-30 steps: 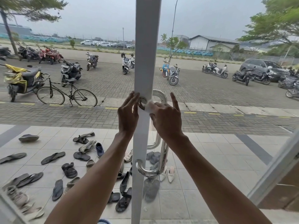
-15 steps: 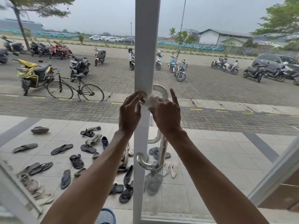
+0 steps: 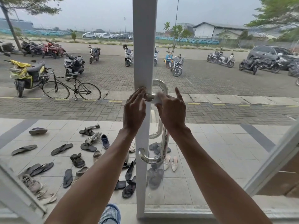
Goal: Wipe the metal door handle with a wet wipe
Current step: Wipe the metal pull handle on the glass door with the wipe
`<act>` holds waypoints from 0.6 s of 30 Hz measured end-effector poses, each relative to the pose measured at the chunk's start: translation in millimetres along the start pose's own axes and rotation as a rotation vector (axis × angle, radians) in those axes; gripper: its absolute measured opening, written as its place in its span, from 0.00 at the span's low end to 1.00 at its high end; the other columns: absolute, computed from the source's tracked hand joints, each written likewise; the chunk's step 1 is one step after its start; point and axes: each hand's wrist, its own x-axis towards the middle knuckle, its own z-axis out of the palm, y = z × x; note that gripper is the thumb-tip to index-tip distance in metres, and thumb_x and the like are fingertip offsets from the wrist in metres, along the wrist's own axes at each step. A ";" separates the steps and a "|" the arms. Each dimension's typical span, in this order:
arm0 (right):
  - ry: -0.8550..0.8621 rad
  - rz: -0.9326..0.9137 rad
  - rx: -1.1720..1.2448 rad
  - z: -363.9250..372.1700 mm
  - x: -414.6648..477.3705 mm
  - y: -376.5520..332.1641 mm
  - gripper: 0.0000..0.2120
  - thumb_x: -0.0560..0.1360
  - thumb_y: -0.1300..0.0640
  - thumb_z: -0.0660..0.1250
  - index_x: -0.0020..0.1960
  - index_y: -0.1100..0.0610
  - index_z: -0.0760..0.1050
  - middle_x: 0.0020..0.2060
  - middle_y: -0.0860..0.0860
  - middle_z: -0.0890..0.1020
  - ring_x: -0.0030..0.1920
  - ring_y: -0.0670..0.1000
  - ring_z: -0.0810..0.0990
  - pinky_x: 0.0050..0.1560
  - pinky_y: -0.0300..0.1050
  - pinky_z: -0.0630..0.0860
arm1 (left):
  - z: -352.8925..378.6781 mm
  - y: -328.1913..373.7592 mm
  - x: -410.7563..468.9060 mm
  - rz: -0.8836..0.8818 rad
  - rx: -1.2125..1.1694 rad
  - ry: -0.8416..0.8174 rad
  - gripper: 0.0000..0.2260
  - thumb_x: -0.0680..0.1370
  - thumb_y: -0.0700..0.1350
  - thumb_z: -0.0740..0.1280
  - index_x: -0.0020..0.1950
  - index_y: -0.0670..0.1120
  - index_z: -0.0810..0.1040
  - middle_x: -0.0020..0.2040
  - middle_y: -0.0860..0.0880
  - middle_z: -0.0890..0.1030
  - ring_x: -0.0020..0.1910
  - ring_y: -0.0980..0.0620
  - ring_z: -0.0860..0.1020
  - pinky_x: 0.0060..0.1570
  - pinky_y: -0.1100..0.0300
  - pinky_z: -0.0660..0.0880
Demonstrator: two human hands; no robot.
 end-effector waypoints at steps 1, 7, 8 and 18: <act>0.012 0.031 0.029 0.1 -5.1 3.1 0.19 0.72 0.56 0.76 0.61 0.57 0.81 0.46 0.54 0.88 0.45 0.55 0.87 0.77 0.52 0.63 | 0.8 0.9 -0.2 -0.007 -0.005 0.009 0.20 0.73 0.28 0.70 0.65 0.36 0.80 0.64 0.41 0.82 0.66 0.47 0.79 0.69 0.57 0.74; -0.015 0.408 0.193 3.3 -41.6 18.2 0.22 0.73 0.47 0.75 0.62 0.58 0.81 0.49 0.60 0.87 0.55 0.64 0.84 0.54 0.55 0.81 | 1.9 8.4 -2.3 -0.043 -0.032 0.005 0.21 0.72 0.28 0.70 0.65 0.36 0.79 0.65 0.41 0.81 0.66 0.46 0.79 0.69 0.60 0.72; -0.029 0.443 0.207 4.3 -44.2 18.9 0.21 0.73 0.46 0.74 0.60 0.58 0.82 0.47 0.59 0.86 0.50 0.62 0.85 0.50 0.52 0.81 | 1.4 9.5 -2.0 -0.047 -0.037 0.000 0.21 0.72 0.28 0.70 0.65 0.36 0.79 0.65 0.41 0.81 0.66 0.46 0.79 0.70 0.62 0.71; 0.068 0.323 0.193 -3.9 -20.0 3.4 0.20 0.71 0.52 0.78 0.60 0.58 0.82 0.45 0.58 0.87 0.50 0.62 0.85 0.47 0.55 0.82 | 0.2 15.4 -1.9 -0.085 -0.045 -0.005 0.21 0.73 0.28 0.69 0.65 0.36 0.79 0.65 0.41 0.81 0.67 0.46 0.79 0.69 0.58 0.74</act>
